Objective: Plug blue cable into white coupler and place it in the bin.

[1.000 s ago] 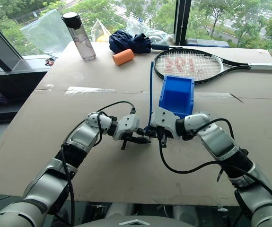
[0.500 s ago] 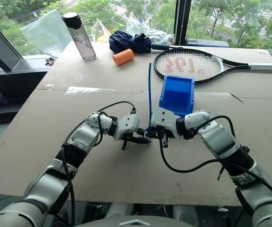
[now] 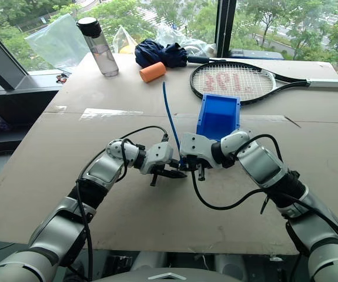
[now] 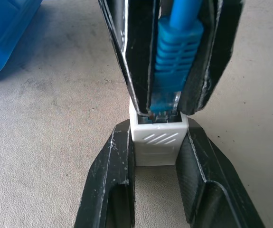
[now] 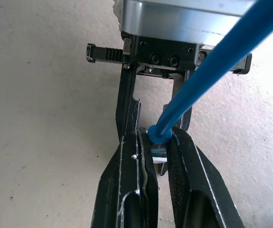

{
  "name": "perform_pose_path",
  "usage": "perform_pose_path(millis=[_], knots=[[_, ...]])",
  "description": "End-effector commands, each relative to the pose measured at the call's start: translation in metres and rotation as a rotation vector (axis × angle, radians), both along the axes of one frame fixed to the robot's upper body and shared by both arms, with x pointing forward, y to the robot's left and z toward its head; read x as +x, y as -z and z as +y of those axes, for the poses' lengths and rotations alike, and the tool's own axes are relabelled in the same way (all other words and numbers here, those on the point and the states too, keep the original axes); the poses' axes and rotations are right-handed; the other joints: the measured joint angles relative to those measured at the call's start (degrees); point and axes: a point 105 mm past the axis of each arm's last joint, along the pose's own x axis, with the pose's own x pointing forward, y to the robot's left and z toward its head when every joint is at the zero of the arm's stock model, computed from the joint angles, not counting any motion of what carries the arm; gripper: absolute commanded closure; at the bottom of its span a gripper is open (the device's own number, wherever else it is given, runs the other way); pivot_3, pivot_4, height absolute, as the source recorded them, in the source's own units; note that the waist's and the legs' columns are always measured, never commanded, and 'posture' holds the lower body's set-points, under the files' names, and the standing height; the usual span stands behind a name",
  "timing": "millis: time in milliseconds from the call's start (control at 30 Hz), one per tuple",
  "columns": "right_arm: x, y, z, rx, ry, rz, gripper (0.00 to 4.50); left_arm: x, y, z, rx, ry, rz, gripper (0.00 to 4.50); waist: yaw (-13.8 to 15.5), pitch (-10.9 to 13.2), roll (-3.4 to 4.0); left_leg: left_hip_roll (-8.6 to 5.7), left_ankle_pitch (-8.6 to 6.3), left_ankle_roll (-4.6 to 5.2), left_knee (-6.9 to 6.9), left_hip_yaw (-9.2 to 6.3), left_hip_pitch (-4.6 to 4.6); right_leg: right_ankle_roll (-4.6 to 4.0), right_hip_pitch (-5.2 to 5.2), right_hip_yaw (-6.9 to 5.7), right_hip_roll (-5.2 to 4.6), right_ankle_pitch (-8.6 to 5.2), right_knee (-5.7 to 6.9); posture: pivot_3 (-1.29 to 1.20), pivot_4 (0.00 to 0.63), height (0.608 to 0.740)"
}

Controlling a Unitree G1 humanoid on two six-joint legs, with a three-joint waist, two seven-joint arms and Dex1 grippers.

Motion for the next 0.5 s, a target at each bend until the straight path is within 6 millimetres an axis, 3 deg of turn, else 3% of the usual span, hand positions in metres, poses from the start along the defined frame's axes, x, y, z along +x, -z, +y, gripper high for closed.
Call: perform_pose_path(millis=[33, 67, 133, 200, 300, 433, 500], knots=[[-0.011, 0.039, -0.003, -0.047, 0.017, 0.145, 4.50, 0.000, -0.017, -0.012, -0.054, 0.025, -0.058, 3.93, -0.02, -0.07, 0.00, 0.00, 0.00, 0.00, 0.00, 0.00, 0.00, 0.00, 0.00, 0.00, 0.00, 0.00, 0.00, 0.00, 0.150, 0.740], [-0.010, 0.030, 0.002, 0.017, 0.029, 0.145, 4.50, -0.002, -0.019, -0.011, -0.066, 0.039, -0.051, 3.93, -0.03, -0.12, -0.02, 0.00, 0.00, 0.00, 0.00, 0.00, 0.01, 0.00, 0.00, 0.00, 0.00, 0.00, 0.01, 0.00, 0.150, 0.740], [-0.005, 0.009, 0.007, 0.169, 0.064, 0.130, 4.50, -0.003, -0.026, -0.010, -0.107, 0.022, -0.057, 2.87, -0.08, -0.13, -0.05, 0.02, 0.00, 0.00, 0.00, -0.02, 0.01, 0.00, 0.00, -0.01, 0.02, 0.00, 0.02, 0.00, 0.150, 0.740], [-0.004, -0.012, 0.006, 0.315, 0.101, 0.118, 4.50, -0.004, -0.037, -0.009, -0.179, -0.026, -0.049, 2.11, -0.12, -0.08, 0.00, 0.03, 0.00, 0.00, 0.00, -0.04, -0.03, 0.00, -0.04, -0.02, 0.02, 0.00, 0.06, 0.00, 0.150, 0.740], [-0.002, -0.042, -0.018, 0.499, 0.263, 0.087, 4.50, -0.012, -0.052, 0.008, -0.273, -0.139, -0.018, 0.90, -0.17, -0.02, 0.07, 0.03, 0.00, 0.00, -0.01, -0.27, -0.11, 0.00, -0.16, 0.04, 0.00, 0.00, 0.14, 0.00, 0.150, 0.740], [-0.007, -0.067, -0.047, 0.628, 0.436, 0.058, 4.50, -0.027, -0.068, 0.027, -0.355, -0.270, 0.006, 0.90, -0.24, 0.01, 0.11, 0.07, 0.00, 0.00, -0.10, -0.39, -0.17, 0.01, -0.32, 0.07, -0.01, 0.00, 0.23, 0.00, 0.150, 0.740], [0.007, -0.076, -0.068, 0.676, 0.620, 0.113, 4.50, -0.034, -0.079, 0.039, -0.402, -0.354, 0.005, 0.90, -0.25, 0.03, 0.13, 0.08, 0.00, -0.01, -0.12, -0.46, -0.13, 0.01, -0.30, 0.01, -0.01, 0.00, 0.25, 0.00, 0.150, 0.740]])
